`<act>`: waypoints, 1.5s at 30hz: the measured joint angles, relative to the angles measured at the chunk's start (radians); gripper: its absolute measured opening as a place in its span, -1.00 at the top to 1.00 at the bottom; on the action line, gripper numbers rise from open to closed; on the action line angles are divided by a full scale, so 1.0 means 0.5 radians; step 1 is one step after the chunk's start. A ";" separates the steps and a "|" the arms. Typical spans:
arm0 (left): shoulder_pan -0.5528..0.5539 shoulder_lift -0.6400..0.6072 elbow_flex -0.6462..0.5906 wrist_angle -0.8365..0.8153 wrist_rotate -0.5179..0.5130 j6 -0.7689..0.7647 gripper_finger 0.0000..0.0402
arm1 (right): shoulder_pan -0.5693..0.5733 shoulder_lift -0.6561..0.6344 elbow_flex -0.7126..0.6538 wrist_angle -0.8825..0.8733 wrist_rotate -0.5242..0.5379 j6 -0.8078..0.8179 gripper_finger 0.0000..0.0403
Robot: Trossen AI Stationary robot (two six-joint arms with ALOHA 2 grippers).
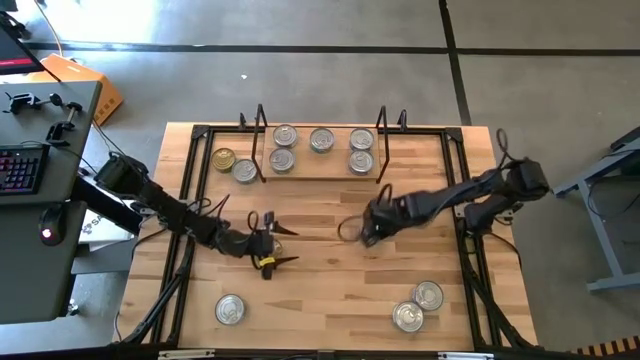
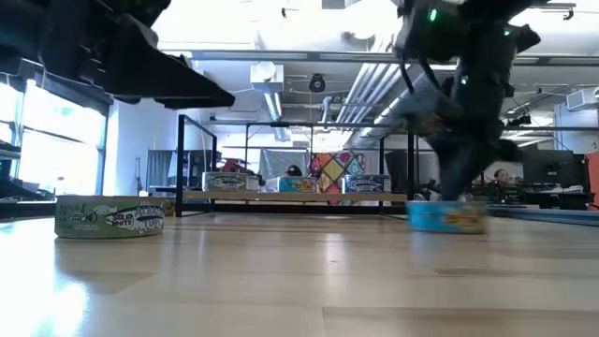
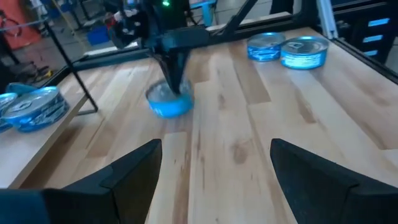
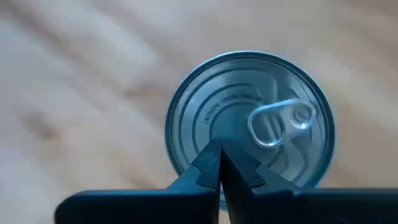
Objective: Stack canned seafood by type on shelf
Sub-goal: Put the yellow blue tuna can on the shelf aligned with the other yellow blue tuna can
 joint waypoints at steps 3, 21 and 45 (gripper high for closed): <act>-0.024 0.000 0.002 0.010 0.000 0.021 -0.46 | 0.143 0.157 0.004 0.492 0.111 -0.052 1.00; 0.259 0.093 0.080 -0.274 0.866 0.364 -0.46 | 0.515 0.507 0.002 2.320 1.107 -1.233 1.00; 0.393 0.716 0.890 -1.331 0.585 0.712 0.92 | 0.900 0.501 0.002 2.187 0.873 -1.568 1.00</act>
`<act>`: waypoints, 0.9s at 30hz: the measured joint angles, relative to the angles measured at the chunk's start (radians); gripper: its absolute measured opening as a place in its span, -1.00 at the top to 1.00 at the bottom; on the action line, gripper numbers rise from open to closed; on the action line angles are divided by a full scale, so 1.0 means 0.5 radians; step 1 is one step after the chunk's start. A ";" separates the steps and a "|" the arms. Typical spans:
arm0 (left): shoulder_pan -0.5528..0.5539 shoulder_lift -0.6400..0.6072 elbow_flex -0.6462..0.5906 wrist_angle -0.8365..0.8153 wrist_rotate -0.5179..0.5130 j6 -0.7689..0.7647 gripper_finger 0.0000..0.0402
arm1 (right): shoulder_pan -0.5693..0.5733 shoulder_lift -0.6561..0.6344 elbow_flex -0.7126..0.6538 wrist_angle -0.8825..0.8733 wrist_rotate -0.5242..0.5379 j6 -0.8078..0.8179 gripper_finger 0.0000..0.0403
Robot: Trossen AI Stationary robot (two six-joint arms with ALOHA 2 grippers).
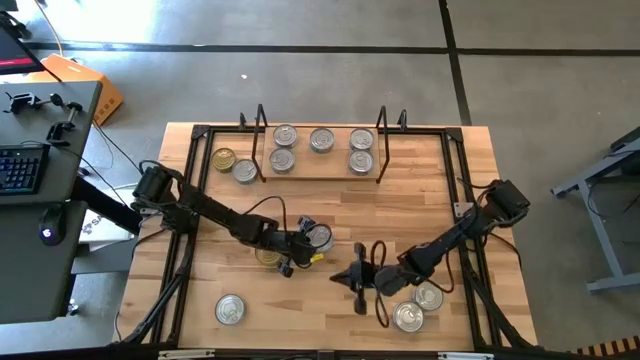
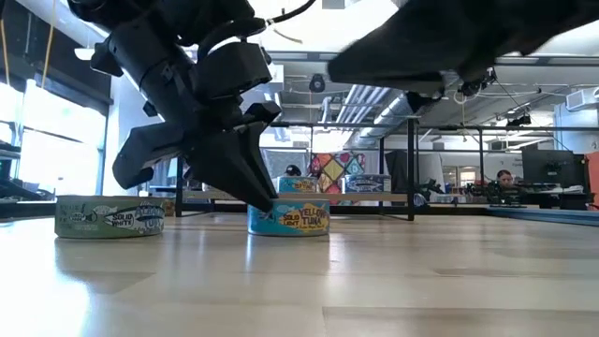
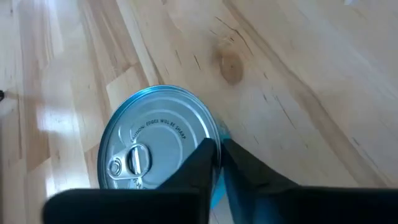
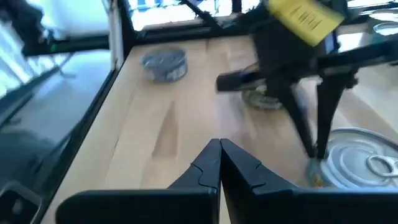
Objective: Stack canned seafood by type on shelf
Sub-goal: Put the yellow blue tuna can on the shelf aligned with the other yellow blue tuna can
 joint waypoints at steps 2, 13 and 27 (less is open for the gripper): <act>-0.016 -0.012 -0.002 0.003 -0.002 -0.037 0.96 | 0.023 0.000 0.000 -0.025 -0.011 -0.021 1.00; -0.072 -0.170 -0.017 0.015 0.152 -0.365 1.00 | -0.050 0.000 0.000 -0.040 -0.217 -0.194 0.85; -0.051 -0.229 -0.073 0.299 0.342 -0.670 1.00 | -0.088 0.063 0.001 -0.107 0.108 -1.252 -0.20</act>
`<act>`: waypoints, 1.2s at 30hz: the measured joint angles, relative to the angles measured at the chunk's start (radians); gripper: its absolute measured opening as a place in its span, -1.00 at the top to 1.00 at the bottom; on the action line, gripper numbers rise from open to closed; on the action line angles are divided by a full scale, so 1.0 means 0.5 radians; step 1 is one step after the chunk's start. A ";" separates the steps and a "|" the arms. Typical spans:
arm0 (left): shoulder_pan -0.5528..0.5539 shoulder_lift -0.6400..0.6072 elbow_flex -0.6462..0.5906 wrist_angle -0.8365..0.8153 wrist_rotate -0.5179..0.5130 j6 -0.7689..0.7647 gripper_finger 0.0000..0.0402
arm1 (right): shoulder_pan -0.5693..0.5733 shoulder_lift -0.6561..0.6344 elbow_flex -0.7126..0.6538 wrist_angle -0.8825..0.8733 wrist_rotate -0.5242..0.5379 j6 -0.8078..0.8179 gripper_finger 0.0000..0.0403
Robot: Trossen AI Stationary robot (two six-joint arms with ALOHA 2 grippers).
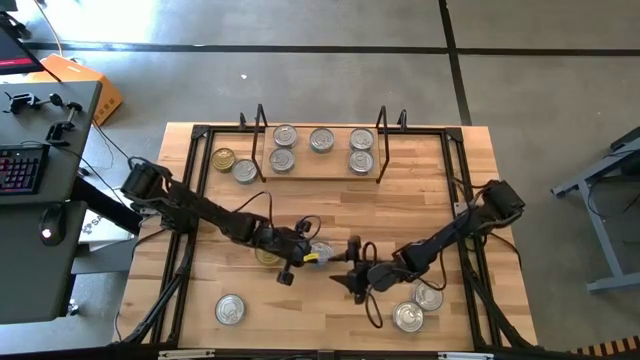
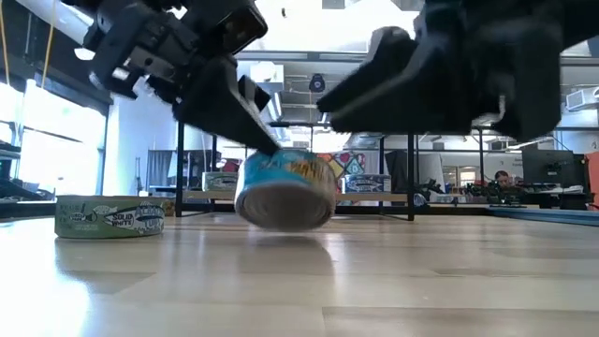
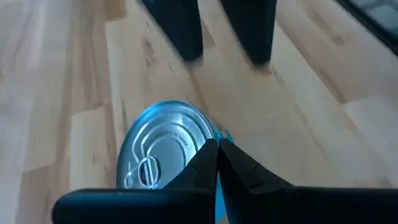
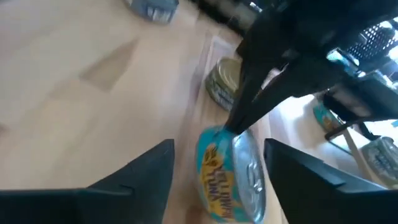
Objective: Stack canned seafood by type on shelf
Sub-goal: Put the yellow blue tuna can on the shelf aligned with the other yellow blue tuna can
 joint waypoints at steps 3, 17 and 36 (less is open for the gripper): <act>0.000 -0.027 0.001 -0.004 -0.012 -0.009 1.00 | -0.017 0.061 0.000 0.009 0.002 -0.056 -0.23; -0.001 -0.038 0.001 0.023 -0.016 -0.035 1.00 | -0.029 0.372 0.420 -0.425 0.444 -0.154 -0.05; -0.154 -0.446 0.039 -1.317 -0.841 -0.558 1.00 | -0.121 0.338 0.826 -1.252 0.779 0.401 0.42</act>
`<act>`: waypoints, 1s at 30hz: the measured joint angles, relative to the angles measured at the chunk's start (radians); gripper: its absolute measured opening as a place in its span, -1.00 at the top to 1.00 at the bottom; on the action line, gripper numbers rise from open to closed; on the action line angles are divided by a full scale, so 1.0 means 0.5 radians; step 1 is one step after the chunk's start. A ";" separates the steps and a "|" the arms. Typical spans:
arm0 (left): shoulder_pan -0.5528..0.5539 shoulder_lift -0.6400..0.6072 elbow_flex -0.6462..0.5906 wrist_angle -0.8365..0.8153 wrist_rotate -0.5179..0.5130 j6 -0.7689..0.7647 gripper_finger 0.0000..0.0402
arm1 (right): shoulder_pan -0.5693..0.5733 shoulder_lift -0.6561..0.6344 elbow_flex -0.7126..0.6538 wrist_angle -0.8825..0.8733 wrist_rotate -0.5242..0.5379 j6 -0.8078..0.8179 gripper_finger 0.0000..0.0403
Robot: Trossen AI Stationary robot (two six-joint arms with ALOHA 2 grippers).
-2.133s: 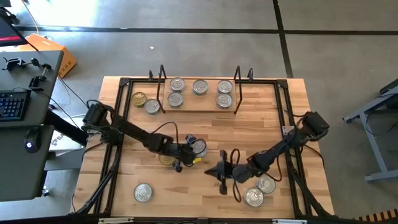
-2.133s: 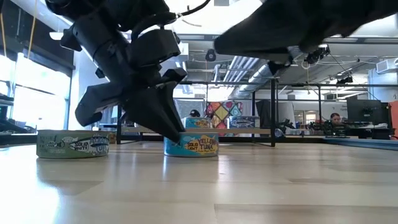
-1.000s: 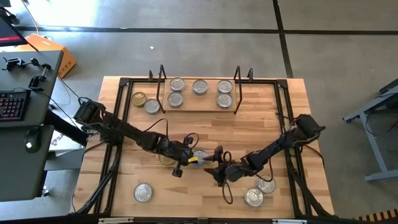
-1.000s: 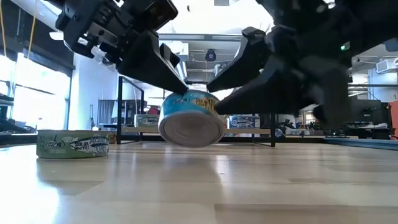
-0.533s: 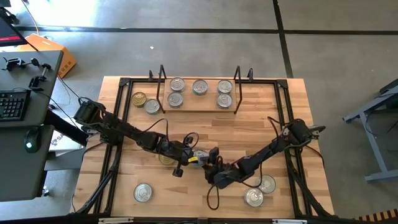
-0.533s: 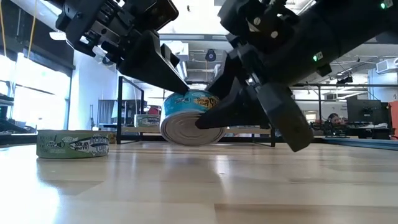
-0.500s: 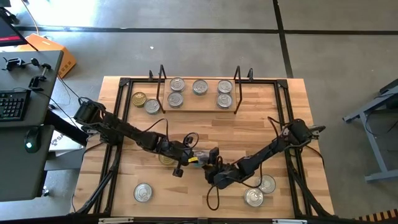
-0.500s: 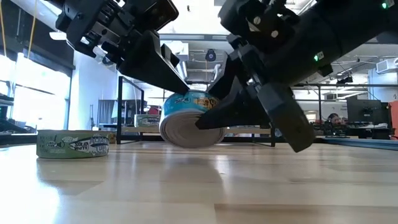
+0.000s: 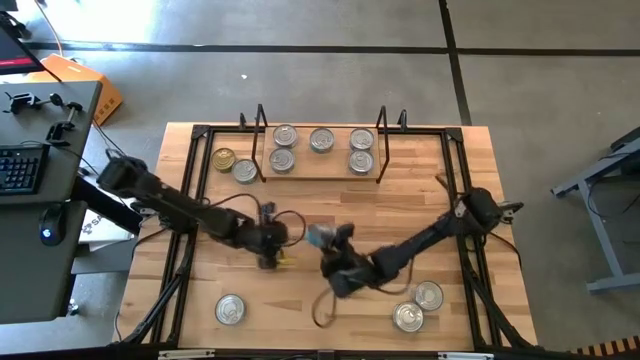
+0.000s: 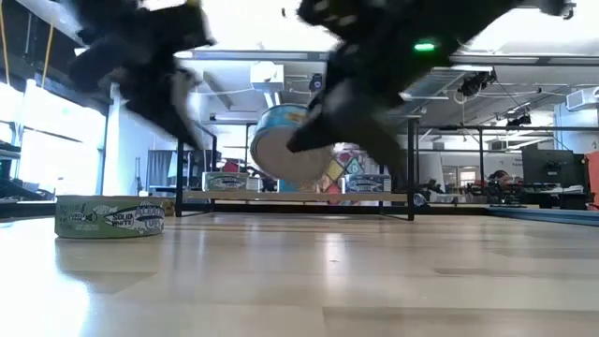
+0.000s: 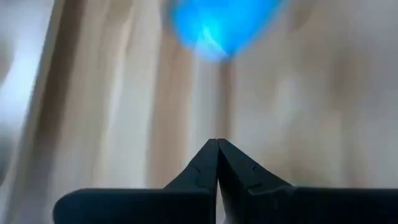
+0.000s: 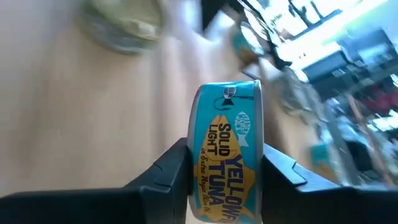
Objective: Stack canned seafood by type on shelf
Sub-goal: Put the yellow blue tuna can on the shelf aligned with the other yellow blue tuna can
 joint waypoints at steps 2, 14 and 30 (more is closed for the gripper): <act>-0.069 -0.089 -0.018 -0.313 -0.128 -0.198 1.00 | -0.106 0.000 0.105 -0.166 -0.006 -0.020 0.42; -0.575 -0.435 -0.205 -0.626 -0.658 -0.993 1.00 | -0.906 0.026 0.247 -0.255 -0.319 -0.542 0.42; -0.720 -0.436 -0.281 -0.605 -0.780 -1.235 1.00 | -1.165 0.047 0.243 -0.207 -0.703 -0.494 -0.24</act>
